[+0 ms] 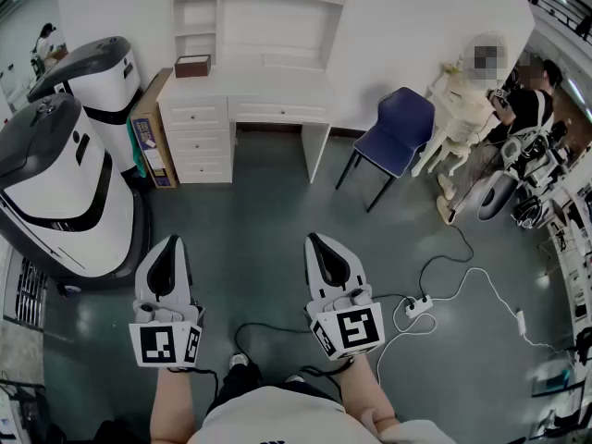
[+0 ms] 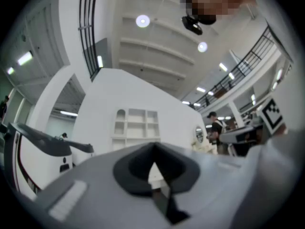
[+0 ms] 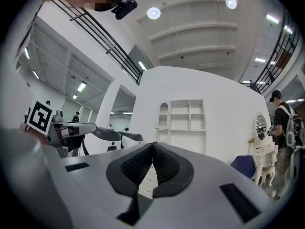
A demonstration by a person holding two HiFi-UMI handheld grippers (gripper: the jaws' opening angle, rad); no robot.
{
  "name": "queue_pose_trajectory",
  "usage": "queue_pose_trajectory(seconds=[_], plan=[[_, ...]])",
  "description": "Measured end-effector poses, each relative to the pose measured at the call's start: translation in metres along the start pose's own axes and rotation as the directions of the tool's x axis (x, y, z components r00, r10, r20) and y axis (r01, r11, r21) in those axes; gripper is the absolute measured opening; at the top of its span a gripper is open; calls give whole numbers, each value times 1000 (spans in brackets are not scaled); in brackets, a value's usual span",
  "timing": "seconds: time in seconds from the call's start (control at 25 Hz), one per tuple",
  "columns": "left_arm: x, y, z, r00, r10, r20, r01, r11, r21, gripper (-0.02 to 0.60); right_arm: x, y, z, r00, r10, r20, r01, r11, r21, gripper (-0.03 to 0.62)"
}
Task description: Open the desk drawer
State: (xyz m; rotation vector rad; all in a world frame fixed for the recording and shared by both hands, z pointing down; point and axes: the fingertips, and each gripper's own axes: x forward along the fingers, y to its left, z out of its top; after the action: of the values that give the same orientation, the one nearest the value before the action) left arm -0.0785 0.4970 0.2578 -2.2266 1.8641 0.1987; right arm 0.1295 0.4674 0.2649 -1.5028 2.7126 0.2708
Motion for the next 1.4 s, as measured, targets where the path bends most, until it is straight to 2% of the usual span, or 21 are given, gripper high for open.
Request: queue_pose_trajectory(seconds=[0.24,0.52,0.84,1.16,1.4], plan=[[-9,-11,6,1000,-6,3,6,1000,-2,9,-13,3,6,1000,1,14,-1,1000,2,0],[-13,-6,8,1000,-1,4,1,1000,3,9,-10,8,10,1000,5,23,-5,1000,0,0],[-1,26,-2,1000,-16,7,16,1000,1,9,22,18,8,998,-12,58,10,999,31,2],[11,70,-18,999,-47,3,47,999,0,8,59,39,0,997,-50,57,49,998,31,2],[32,86,-28,998,-60,2,60,998,-8,9,86,40,-8,998,-56,34,56,998,10,2]])
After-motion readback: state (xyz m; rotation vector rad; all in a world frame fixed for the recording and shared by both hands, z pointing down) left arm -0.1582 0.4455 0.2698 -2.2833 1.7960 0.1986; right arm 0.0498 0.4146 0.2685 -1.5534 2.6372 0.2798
